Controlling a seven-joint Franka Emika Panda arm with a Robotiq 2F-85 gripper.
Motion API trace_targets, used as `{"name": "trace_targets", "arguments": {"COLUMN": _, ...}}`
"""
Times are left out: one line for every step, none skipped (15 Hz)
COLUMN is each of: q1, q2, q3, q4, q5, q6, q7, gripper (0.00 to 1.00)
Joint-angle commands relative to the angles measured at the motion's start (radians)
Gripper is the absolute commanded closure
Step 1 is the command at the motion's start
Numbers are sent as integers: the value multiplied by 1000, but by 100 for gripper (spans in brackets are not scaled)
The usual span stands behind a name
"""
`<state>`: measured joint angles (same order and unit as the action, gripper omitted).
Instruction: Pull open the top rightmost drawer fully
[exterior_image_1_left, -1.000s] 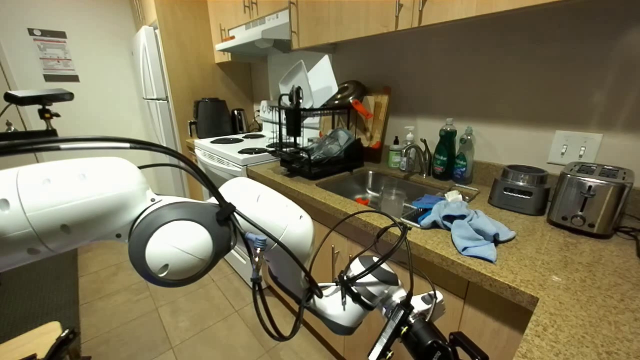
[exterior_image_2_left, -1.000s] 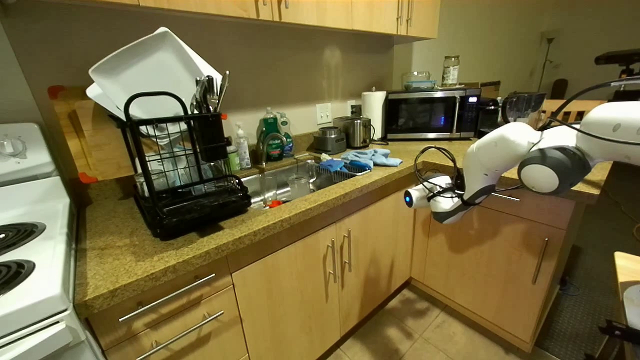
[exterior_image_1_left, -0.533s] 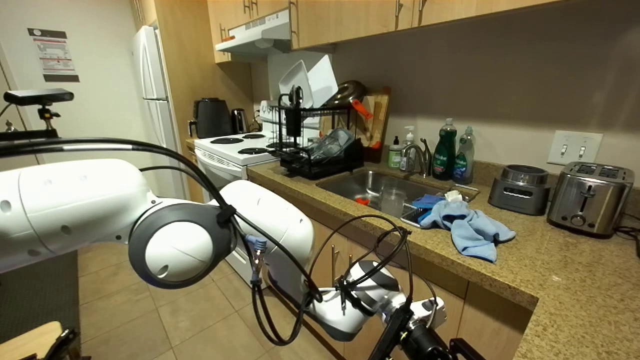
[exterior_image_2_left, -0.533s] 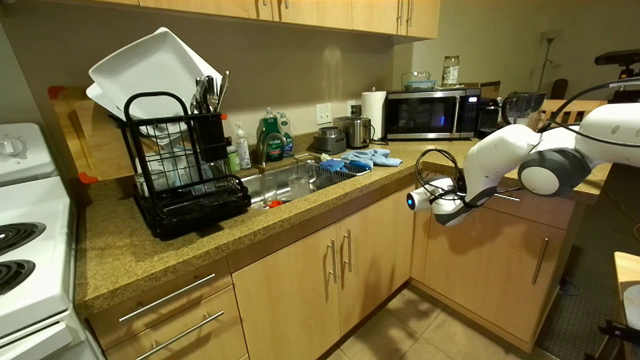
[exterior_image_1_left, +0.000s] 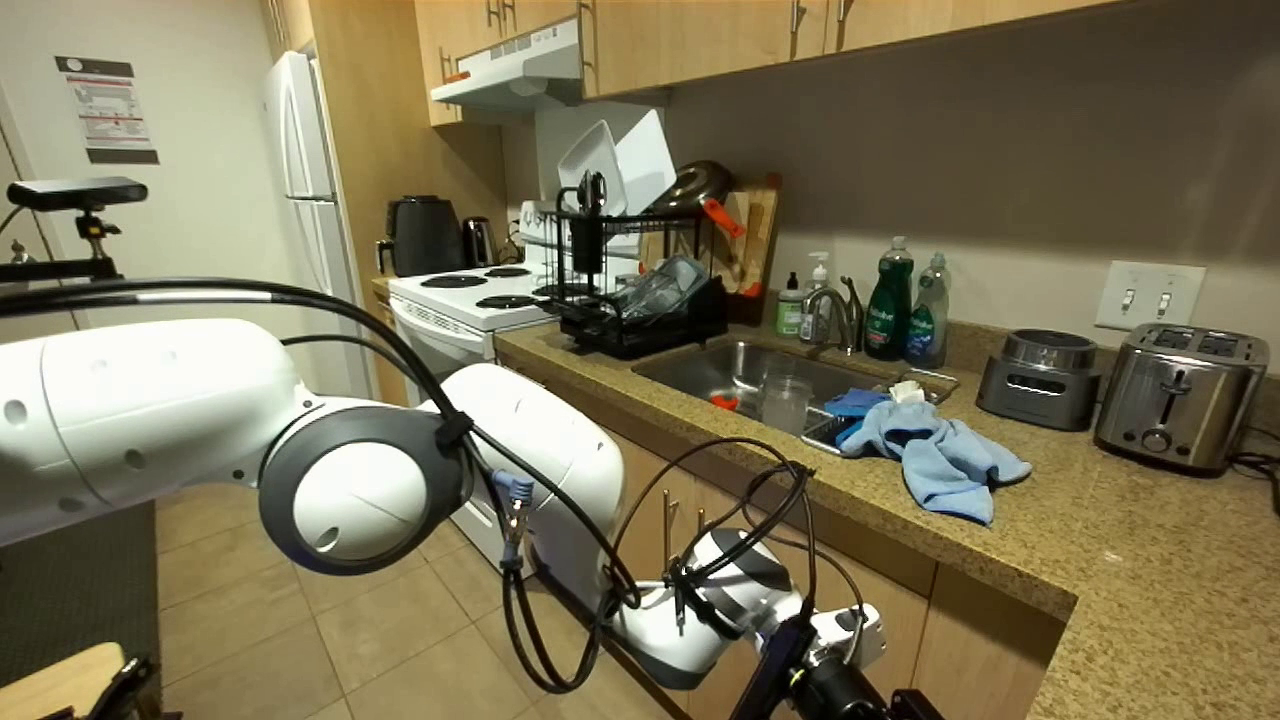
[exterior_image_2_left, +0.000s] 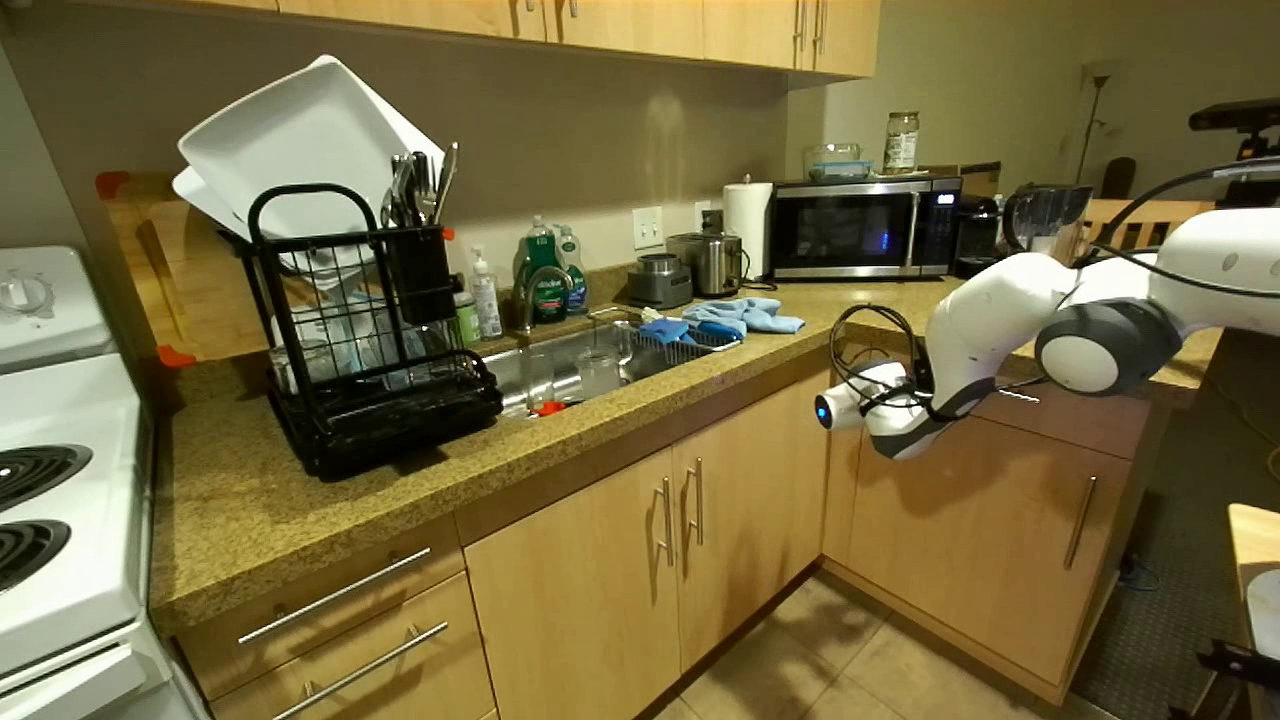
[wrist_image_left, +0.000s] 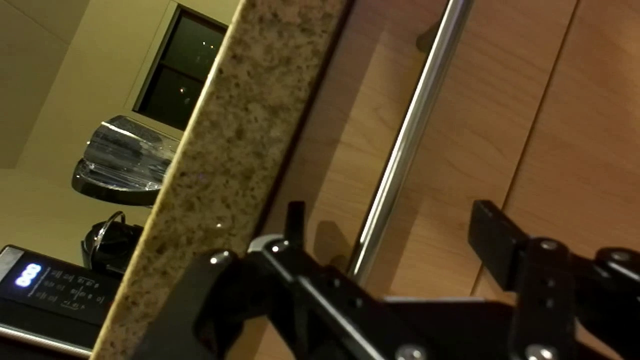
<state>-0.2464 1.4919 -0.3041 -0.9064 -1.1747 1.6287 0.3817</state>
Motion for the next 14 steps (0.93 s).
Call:
{"name": "trace_targets", "arguments": {"q1": 13, "q2": 0, "q3": -11, "q4": -21, "q5": -11, "q6": -19, "q7": 5, "gripper": 47}}
{"name": "trace_targets", "arguments": {"q1": 13, "q2": 0, "q3": -11, "q4": -21, "q5": -11, "q6": -21, "q7": 4, "gripper": 53}}
{"name": "trace_targets", "arguments": {"q1": 12, "q2": 0, "q3": -11, "q4": -21, "q5": -10, "q6": -22, "q7": 4, "gripper": 59}}
{"name": "trace_targets", "arguments": {"q1": 11, "q2": 0, "q3": -11, "q4": -20, "q5": -9, "q6": -22, "q7": 2, "gripper": 66}}
{"name": "trace_targets", "arguments": {"q1": 11, "q2": 0, "q3": -11, "q4": -20, "q5": -9, "q6": -23, "q7": 1, "gripper": 72}}
{"name": "trace_targets", "arguments": {"q1": 10, "q2": 0, "q3": -11, "q4": -20, "q5": -8, "q6": -25, "q7": 0, "gripper": 80}}
{"name": "trace_targets", "arguments": {"q1": 11, "q2": 0, "q3": -11, "q4": -20, "q5": -9, "q6": -28, "q7": 1, "gripper": 85}}
{"name": "trace_targets", "arguments": {"q1": 14, "q2": 0, "q3": -12, "q4": -20, "q5": -13, "q6": -33, "q7": 5, "gripper": 92}}
{"name": "trace_targets", "arguments": {"q1": 19, "q2": 0, "q3": -12, "q4": -23, "q5": -20, "q6": -35, "q7": 8, "gripper": 98}}
{"name": "trace_targets", "arguments": {"q1": 23, "q2": 0, "q3": -10, "q4": -26, "q5": -23, "q6": -34, "q7": 20, "gripper": 97}}
{"name": "trace_targets", "arguments": {"q1": 27, "q2": 0, "q3": -9, "q4": -30, "q5": -25, "q6": -33, "q7": 26, "gripper": 94}}
{"name": "trace_targets", "arguments": {"q1": 31, "q2": 0, "q3": -8, "q4": -33, "q5": -27, "q6": -32, "q7": 32, "gripper": 95}}
{"name": "trace_targets", "arguments": {"q1": 36, "q2": 0, "q3": -7, "q4": -38, "q5": -30, "q6": -32, "q7": 38, "gripper": 95}}
{"name": "trace_targets", "arguments": {"q1": 42, "q2": 0, "q3": -6, "q4": -43, "q5": -35, "q6": -32, "q7": 47, "gripper": 94}}
